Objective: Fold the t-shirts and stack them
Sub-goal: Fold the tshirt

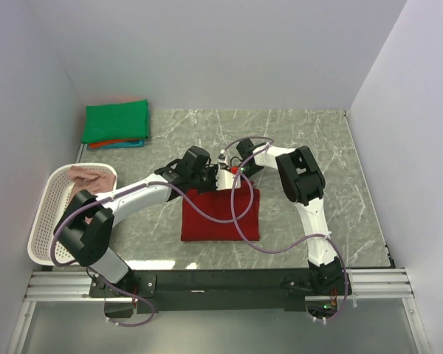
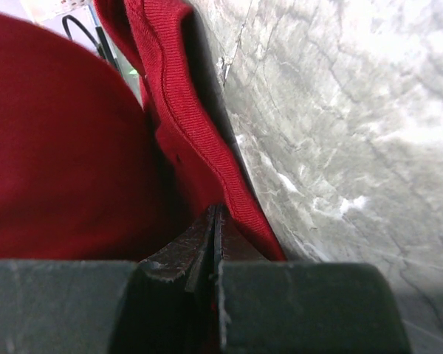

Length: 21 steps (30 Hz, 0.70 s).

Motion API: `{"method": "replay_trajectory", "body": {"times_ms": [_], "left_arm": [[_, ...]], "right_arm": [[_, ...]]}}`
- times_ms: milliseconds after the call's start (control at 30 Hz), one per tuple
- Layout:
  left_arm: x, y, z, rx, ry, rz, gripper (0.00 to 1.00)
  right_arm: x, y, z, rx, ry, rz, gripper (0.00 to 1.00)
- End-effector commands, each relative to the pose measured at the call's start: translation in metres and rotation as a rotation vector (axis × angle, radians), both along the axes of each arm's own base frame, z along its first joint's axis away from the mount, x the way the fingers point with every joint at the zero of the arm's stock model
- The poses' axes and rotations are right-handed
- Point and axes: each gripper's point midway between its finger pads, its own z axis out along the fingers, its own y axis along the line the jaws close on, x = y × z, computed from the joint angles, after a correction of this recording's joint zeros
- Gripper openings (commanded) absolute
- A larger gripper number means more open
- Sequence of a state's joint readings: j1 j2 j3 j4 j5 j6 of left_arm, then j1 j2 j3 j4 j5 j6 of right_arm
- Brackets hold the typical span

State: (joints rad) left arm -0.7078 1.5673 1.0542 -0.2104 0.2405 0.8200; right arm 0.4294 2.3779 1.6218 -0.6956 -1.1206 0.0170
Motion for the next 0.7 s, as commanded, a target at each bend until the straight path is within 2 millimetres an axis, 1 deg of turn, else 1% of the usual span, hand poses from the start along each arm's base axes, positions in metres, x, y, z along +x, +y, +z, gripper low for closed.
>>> {"method": "replay_trajectory", "body": {"times_ms": [0, 100, 133, 167, 233, 267, 300, 333, 400, 433, 467, 500, 533, 567, 600, 633, 667], "left_arm": [[0.017, -0.005, 0.007, -0.04, -0.108, 0.01, 0.0], [0.019, -0.005, -0.001, -0.04, -0.124, 0.013, 0.0], [0.018, -0.003, -0.007, -0.027, -0.116, 0.013, 0.0], [0.022, -0.004, -0.003, -0.039, -0.141, 0.02, 0.01], [0.023, -0.003, -0.007, -0.038, -0.149, 0.026, 0.01], [0.022, -0.003, -0.007, -0.036, -0.151, 0.025, 0.01], [0.021, -0.002, -0.009, -0.032, -0.153, 0.02, 0.02], [0.021, -0.002, -0.007, -0.037, -0.162, 0.015, 0.08], [0.018, -0.001, -0.007, -0.034, -0.174, -0.001, 0.17], [0.017, -0.001, -0.002, -0.042, -0.188, -0.006, 0.27], [0.016, -0.001, -0.002, -0.041, -0.189, -0.009, 0.3], [0.015, -0.001, 0.0, -0.04, -0.193, -0.015, 0.34], [0.013, -0.001, 0.005, -0.048, -0.192, -0.019, 0.4], [0.011, 0.001, 0.005, -0.04, -0.18, -0.02, 0.42], [0.011, 0.0, 0.012, -0.051, -0.177, -0.014, 0.44], [0.009, -0.001, 0.024, -0.073, -0.186, -0.012, 0.46], [0.004, 0.002, 0.025, -0.07, -0.153, -0.005, 0.47]], "right_arm": [[-0.001, -0.001, 0.004, 0.011, -0.015, 0.014, 0.05], [0.0, -0.002, 0.006, 0.008, -0.027, 0.019, 0.05], [-0.001, -0.003, 0.006, 0.001, -0.03, 0.024, 0.05], [0.0, -0.004, 0.008, -0.003, -0.037, 0.024, 0.05], [0.004, -0.005, 0.011, -0.02, -0.069, 0.03, 0.05], [0.007, -0.005, 0.017, -0.021, -0.097, 0.03, 0.05], [0.01, -0.005, 0.019, -0.03, -0.116, 0.028, 0.05], [0.013, -0.005, 0.023, -0.038, -0.143, 0.027, 0.06], [0.024, -0.009, 0.029, -0.089, -0.213, 0.009, 0.08], [0.027, -0.013, 0.027, -0.128, -0.247, 0.01, 0.13], [0.032, -0.014, 0.035, -0.144, -0.286, 0.004, 0.14], [0.037, -0.018, 0.037, -0.17, -0.311, -0.007, 0.15], [0.041, -0.021, 0.039, -0.198, -0.337, -0.012, 0.18], [0.045, -0.023, 0.048, -0.21, -0.379, -0.019, 0.19], [0.052, -0.03, 0.046, -0.273, -0.422, -0.032, 0.2], [0.057, -0.034, 0.049, -0.291, -0.452, -0.04, 0.22], [0.063, -0.038, 0.057, -0.32, -0.496, -0.048, 0.25]]}}
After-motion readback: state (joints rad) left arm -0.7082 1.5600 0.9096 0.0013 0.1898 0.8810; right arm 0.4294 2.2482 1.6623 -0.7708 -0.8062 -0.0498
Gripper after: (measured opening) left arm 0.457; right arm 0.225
